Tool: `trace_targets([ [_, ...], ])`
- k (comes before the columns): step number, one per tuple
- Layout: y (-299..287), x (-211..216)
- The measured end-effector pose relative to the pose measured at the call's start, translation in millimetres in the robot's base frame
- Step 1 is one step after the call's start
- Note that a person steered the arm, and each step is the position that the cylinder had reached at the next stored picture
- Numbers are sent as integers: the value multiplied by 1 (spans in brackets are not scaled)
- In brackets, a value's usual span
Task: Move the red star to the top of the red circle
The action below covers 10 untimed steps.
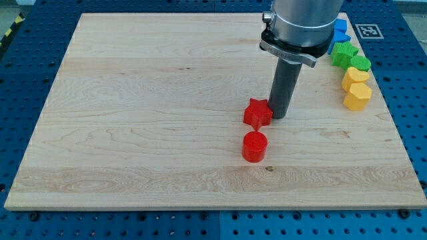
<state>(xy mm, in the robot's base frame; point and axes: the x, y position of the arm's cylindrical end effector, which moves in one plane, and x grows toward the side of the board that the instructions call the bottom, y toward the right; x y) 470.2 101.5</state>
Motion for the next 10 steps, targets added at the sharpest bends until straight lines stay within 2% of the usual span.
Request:
trace_targets([
  [2,-12,-45],
  [3,-18,-23],
  [6,-18,7],
  [8,-15,7],
  [9,19,3],
  [10,25,29],
])
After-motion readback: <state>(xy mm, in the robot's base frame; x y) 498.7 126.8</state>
